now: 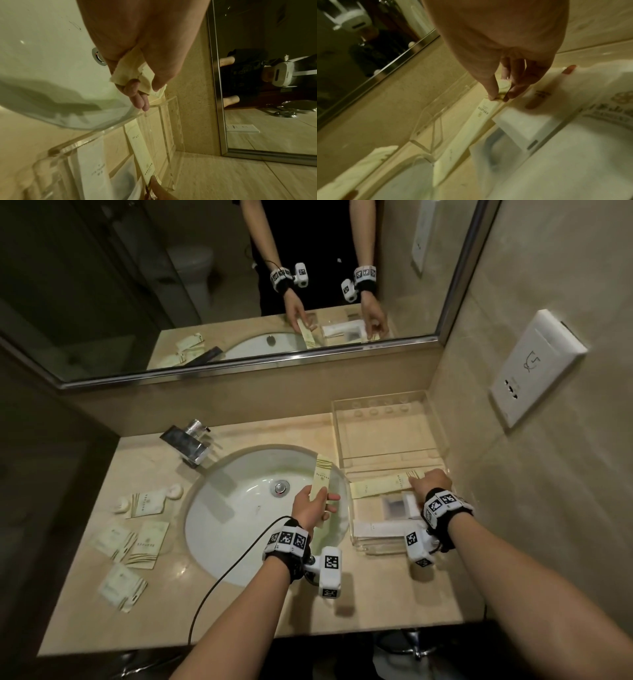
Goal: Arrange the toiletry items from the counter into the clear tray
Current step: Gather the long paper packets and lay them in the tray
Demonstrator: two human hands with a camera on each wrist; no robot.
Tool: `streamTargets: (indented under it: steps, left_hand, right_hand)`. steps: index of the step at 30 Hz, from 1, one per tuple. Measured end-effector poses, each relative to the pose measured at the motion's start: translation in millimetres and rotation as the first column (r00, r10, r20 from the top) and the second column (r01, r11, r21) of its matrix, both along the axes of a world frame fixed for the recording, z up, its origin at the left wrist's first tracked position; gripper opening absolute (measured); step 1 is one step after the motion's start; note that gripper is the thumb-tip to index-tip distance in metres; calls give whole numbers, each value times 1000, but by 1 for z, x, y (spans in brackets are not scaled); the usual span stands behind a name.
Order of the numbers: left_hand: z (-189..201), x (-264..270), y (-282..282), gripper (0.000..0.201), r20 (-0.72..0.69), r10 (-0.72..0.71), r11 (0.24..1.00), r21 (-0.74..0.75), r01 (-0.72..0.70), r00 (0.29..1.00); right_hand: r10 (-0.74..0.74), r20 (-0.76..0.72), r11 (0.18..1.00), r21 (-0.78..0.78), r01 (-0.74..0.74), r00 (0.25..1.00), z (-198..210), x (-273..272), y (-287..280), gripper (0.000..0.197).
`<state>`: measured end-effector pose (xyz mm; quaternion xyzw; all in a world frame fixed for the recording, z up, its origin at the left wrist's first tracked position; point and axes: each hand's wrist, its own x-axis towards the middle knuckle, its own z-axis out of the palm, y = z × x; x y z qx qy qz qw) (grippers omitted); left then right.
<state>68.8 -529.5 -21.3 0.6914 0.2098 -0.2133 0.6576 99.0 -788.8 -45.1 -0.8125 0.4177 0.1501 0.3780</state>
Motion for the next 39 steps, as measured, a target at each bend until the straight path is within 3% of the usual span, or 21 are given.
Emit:
streamTargets:
  steps: [5,8,13,16,17,19,22,25,27,29,31,35,39]
  left_hand:
    - [1,0,3,23,12,-11,1000,-7,11,1000]
    - [2,2,2,21,16,-7,999,-39,7,1000]
    - [0,3,1,18,27,13,998,-54,-12,1000]
    - [1,5,1,16,70,-35,998,-50,39,997]
    - [3,6,0,19,95,-61,997,-46,66,994]
    - [5,9,-7,27,131,-115,992,-38,121,985]
    - [10,13,-24,33,146,-189,979,-46,198,971]
    - [11,17,-36,34,142,-182,980,-51,191,973]
    - [7,21,-37,31,173,-169,982,120,149,970]
    - [2,21,-35,25,258,-219,913,395,105,941]
    - [-1,19,-33,16,350,-360,817,565,112,865]
    - [-5,12,-41,17,355,-611,705,650,283,707]
    - [-10,8,-49,25,233,-763,551,723,417,603]
  right_hand:
    - [149,-58,980,-125,-156,987,-4,0,-1,40]
    - [167,-52,974,-145,-173,985,-3,0,-2,39]
    - [186,-67,962,-189,-195,980,1,-2,-1,57]
    - [190,64,964,-201,-174,980,8,-5,5,50]
    - [185,159,976,-141,-163,970,15,-4,10,43]
    - [152,324,973,119,-200,934,31,-3,22,37]
    - [191,384,813,454,-364,904,51,0,37,35]
    - [139,411,800,490,-347,901,49,3,34,38]
    - [-6,370,837,510,-198,929,39,3,24,39]
    - [-109,305,879,473,-52,946,26,-2,8,46]
    - [-154,243,909,414,41,958,13,-10,-4,61]
    - [-239,162,893,425,151,957,-6,-14,-15,67]
    - [-61,72,972,231,43,996,2,-9,-6,54]
